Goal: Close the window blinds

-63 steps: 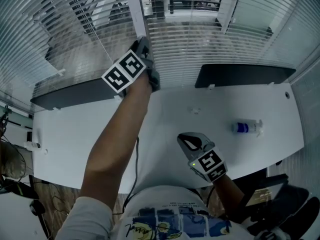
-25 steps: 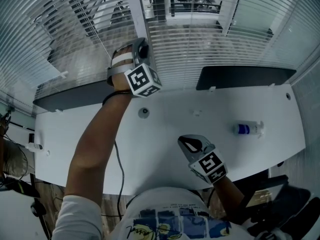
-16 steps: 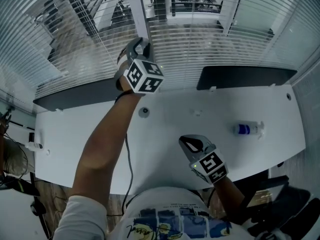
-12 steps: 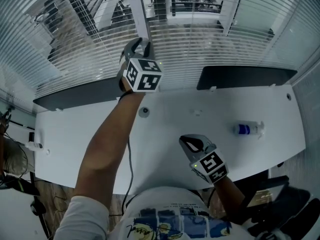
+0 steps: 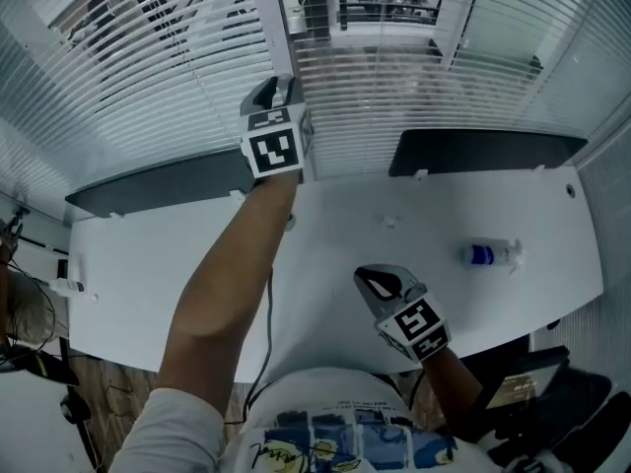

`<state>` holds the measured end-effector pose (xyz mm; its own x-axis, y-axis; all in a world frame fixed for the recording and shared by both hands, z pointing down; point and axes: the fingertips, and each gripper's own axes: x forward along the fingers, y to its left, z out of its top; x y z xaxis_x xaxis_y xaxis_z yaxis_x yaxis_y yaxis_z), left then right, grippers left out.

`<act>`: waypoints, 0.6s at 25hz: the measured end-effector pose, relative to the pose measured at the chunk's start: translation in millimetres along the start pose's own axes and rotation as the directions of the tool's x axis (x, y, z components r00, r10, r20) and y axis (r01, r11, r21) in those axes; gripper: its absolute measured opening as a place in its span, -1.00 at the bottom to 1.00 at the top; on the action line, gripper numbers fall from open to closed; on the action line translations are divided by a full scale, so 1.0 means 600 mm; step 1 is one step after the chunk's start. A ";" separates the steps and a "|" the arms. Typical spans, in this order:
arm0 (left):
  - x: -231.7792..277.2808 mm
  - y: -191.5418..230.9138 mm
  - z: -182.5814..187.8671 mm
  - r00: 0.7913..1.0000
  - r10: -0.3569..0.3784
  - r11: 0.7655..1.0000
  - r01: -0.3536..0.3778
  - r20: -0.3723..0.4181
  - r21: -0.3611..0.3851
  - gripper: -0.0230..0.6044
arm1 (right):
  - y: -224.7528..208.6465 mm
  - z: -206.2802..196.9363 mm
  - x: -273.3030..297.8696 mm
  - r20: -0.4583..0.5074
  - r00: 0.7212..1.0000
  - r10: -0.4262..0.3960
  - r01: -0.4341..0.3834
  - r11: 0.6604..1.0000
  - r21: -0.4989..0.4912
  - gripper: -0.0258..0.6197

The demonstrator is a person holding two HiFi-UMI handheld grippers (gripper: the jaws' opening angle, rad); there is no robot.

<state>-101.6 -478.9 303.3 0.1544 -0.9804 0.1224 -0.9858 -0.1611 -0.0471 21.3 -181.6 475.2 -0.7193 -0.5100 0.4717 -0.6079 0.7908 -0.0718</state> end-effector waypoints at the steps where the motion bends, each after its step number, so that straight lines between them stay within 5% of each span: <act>1: -0.001 0.000 -0.001 1.000 -0.006 0.999 0.006 0.002 -0.044 -0.51 | -0.001 -0.002 0.000 0.000 1.000 -0.001 0.001 1.000 0.000 -0.88; 4: -0.002 0.003 -0.001 1.000 -0.012 0.990 0.013 0.012 -0.144 -0.51 | -0.003 -0.002 0.000 0.005 1.000 -0.005 0.005 1.000 0.000 -0.88; 9: -0.003 0.005 -0.001 1.000 -0.011 0.979 0.016 0.026 -0.202 -0.51 | -0.003 -0.002 -0.001 -0.005 1.000 -0.007 0.007 1.000 0.001 -0.88; 15: -0.003 0.003 0.000 1.000 -0.016 0.993 0.018 0.019 -0.113 -0.49 | -0.003 -0.001 -0.001 -0.002 1.000 -0.007 0.007 1.000 0.002 -0.88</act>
<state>-103.5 -477.4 303.0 0.1711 -0.9798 0.1040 -0.9840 -0.1647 0.0675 22.9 -182.7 475.6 -0.7143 -0.5151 0.4737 -0.6135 0.7866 -0.0698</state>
